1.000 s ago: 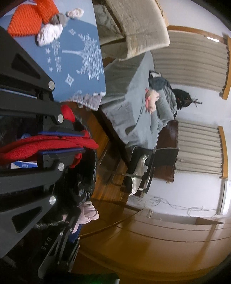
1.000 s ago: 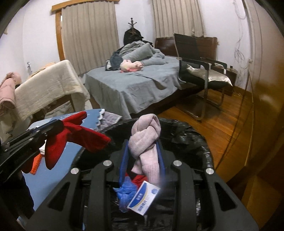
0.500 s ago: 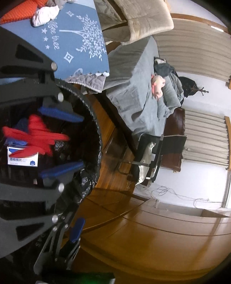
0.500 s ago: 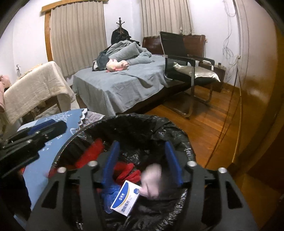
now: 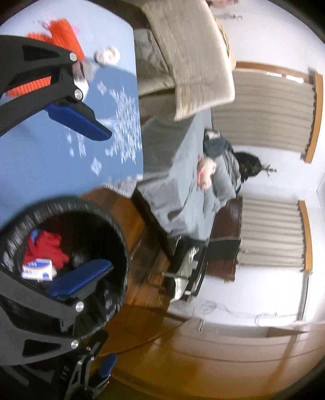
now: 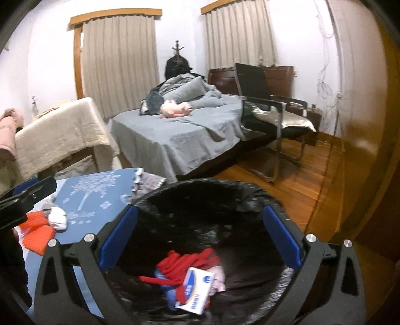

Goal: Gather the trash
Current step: 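Move both tools back over the remaining items on the table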

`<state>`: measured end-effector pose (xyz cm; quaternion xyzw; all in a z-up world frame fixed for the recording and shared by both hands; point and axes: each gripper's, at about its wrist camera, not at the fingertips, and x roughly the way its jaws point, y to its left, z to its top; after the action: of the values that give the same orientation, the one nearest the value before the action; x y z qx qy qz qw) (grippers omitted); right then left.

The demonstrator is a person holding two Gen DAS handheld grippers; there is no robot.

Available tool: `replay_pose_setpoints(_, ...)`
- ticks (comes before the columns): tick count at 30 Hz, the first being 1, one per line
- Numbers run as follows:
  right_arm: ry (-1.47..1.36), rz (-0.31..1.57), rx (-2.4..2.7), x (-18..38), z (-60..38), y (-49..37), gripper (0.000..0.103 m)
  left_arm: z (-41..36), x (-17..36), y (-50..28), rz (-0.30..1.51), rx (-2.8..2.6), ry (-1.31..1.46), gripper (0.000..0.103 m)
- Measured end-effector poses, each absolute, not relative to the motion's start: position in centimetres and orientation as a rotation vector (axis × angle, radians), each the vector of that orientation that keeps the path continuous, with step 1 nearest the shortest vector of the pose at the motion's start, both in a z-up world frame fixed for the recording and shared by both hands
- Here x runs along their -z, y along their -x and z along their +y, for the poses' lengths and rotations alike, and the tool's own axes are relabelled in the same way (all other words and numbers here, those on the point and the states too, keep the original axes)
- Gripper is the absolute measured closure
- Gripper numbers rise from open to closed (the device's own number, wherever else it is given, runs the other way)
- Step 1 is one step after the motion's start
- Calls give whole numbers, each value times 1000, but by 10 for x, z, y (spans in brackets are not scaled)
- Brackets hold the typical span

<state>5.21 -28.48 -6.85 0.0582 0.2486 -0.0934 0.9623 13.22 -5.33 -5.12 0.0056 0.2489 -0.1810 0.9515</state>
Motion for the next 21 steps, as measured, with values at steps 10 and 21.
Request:
replay_pose_setpoints(10,-86,527,43,71,-204,-73,5,28,60,-114,521,206,-9,9)
replay_pose_setpoints(21,-48,562,-90,82,-121,-105,5,119,74,-105,521,18,-3,9)
